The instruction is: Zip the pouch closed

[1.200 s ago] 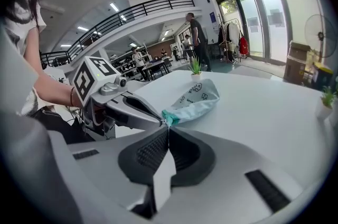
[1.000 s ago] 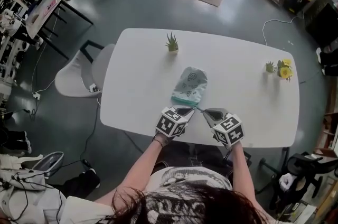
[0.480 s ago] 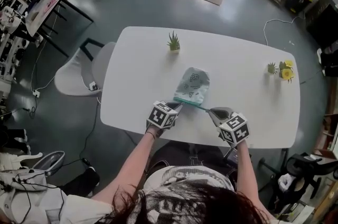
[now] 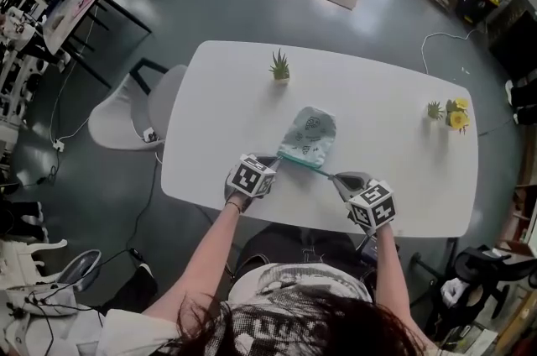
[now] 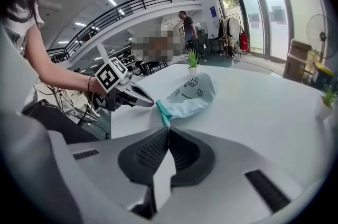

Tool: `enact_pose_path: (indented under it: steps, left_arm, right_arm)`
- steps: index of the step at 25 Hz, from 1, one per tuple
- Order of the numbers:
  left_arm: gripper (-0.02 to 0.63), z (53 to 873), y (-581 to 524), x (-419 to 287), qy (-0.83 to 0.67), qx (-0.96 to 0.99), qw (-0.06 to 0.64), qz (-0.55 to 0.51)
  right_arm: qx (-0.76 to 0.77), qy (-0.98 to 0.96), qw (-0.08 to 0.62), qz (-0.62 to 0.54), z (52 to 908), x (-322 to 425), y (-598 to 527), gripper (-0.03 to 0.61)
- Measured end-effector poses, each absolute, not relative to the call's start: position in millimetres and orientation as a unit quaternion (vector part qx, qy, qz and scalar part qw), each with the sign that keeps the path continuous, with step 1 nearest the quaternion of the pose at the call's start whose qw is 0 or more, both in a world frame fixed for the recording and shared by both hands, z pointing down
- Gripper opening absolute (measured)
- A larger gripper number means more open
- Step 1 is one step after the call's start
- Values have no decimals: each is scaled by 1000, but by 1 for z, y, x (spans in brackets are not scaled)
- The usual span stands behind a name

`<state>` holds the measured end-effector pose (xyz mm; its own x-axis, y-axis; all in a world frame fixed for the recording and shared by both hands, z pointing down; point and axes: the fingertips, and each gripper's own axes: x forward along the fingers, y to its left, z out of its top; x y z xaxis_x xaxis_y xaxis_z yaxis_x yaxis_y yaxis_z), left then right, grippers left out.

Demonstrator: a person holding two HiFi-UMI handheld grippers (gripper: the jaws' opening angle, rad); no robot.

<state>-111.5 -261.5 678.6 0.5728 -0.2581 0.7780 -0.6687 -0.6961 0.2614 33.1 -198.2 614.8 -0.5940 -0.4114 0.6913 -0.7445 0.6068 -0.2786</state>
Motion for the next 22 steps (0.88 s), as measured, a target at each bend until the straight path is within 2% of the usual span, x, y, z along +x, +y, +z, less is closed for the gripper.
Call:
enact_pose_path:
  steps: [9, 11, 12, 16, 19, 22]
  left_arm:
    - [27, 685, -260, -107, -270, 843, 237, 401]
    - [168, 685, -259, -106, -266, 842, 246, 400]
    - [193, 685, -260, -106, -267, 843, 250, 395]
    - [193, 678, -262, -111, -275, 848, 245, 381]
    - [193, 663, -258, -114, -276, 855, 242, 367]
    - [182, 650, -258, -114, -277, 867, 233, 342]
  right_arm:
    - [359, -830, 316, 288, 638, 36, -197, 5]
    - [363, -825, 320, 292, 646, 37, -196, 5]
    - [367, -823, 320, 294, 649, 38, -196, 6]
    - [384, -814, 323, 293, 657, 42, -194, 18]
    - [391, -811, 322, 293, 657, 39, -194, 118]
    - [406, -812, 301, 292, 649, 36, -197, 130]
